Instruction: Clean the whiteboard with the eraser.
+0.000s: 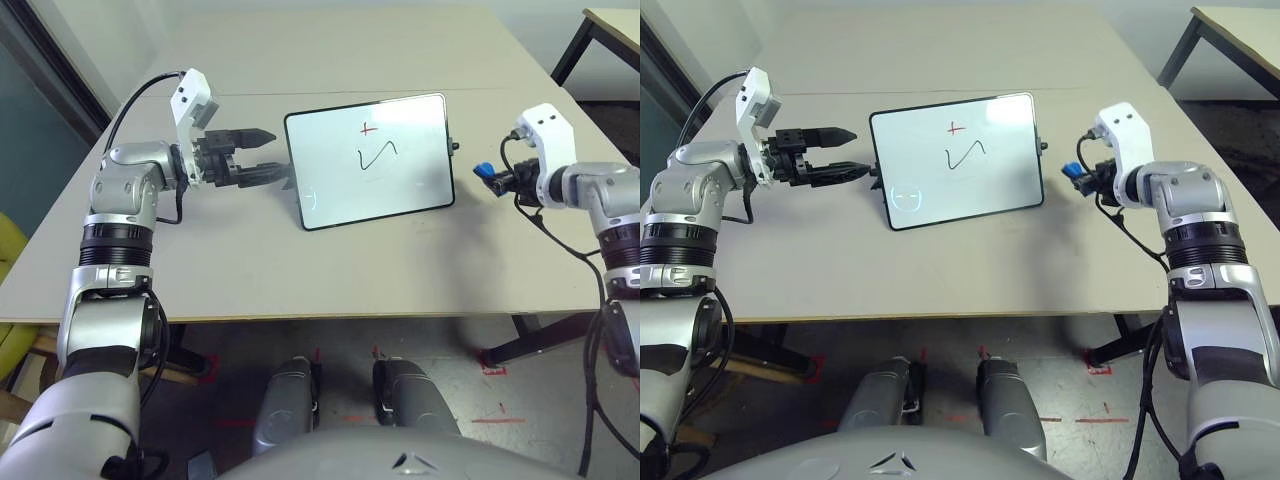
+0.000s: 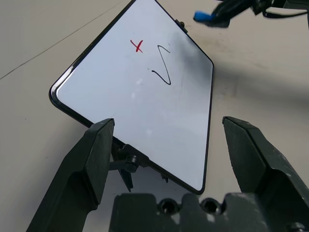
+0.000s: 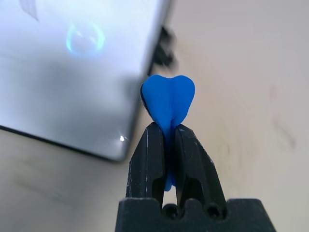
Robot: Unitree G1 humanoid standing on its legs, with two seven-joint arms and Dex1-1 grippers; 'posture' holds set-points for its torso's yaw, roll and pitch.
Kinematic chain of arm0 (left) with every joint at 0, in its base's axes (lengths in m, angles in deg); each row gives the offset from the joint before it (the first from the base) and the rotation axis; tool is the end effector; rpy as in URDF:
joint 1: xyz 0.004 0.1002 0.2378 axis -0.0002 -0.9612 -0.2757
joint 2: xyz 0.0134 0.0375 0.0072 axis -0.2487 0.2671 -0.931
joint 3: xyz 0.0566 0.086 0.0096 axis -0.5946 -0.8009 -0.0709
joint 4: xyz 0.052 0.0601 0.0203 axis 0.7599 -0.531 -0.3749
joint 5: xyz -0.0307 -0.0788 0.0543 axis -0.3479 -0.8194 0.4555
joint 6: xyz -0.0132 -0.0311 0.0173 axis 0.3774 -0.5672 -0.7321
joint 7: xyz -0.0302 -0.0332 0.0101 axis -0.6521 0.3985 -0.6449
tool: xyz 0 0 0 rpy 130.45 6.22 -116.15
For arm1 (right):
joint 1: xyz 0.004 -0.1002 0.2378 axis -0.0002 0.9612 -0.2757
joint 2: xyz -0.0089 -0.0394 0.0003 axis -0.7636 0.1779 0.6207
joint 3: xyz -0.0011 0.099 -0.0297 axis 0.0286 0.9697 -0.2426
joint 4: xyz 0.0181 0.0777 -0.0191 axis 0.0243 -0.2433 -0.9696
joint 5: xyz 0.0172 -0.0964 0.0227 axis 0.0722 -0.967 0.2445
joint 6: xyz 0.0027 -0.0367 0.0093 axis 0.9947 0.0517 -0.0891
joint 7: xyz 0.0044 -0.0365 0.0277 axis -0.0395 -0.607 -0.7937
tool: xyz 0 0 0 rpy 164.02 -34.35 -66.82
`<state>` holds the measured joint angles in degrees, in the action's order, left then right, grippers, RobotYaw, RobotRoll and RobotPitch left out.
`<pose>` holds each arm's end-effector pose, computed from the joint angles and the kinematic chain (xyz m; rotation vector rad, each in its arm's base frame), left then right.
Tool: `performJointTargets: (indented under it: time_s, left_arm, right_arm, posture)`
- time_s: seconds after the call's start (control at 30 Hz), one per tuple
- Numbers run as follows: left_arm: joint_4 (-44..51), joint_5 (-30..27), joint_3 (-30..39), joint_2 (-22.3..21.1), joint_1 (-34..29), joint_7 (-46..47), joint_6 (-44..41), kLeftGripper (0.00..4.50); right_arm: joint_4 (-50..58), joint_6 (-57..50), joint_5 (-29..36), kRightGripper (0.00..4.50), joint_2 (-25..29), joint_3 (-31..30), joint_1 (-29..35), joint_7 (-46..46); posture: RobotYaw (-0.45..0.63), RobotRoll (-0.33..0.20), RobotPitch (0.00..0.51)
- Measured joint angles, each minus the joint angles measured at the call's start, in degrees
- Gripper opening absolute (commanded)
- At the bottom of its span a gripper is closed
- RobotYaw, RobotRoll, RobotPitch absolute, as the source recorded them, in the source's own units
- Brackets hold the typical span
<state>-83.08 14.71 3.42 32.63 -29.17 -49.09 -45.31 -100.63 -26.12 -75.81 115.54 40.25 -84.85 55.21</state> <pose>0.3226 0.2597 0.2048 0.1954 0.1304 -1.1054 0.3080 -0.2590 0.2064 -0.2660 0.4534 0.4383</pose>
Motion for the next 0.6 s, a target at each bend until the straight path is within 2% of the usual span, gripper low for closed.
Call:
performJointTargets:
  time_s: [0.2,0.6]
  left_arm:
    - [-0.9,0.0,-0.3,0.5,0.1,0.0,0.5,4.5]
    - [-1.2,0.0,-0.9,0.6,0.6,0.0,1.1,4.5]
  right_arm:
    - [7.4,0.5,-1.1,0.07,-2.4,-2.4,0.0,-2.7]
    - [6.2,7.4,-7.1,0.05,-9.6,-8.0,-3.0,-7.8]
  posture:
    - [0.11,0.0,0.083]
    - [0.11,0.0,0.081]
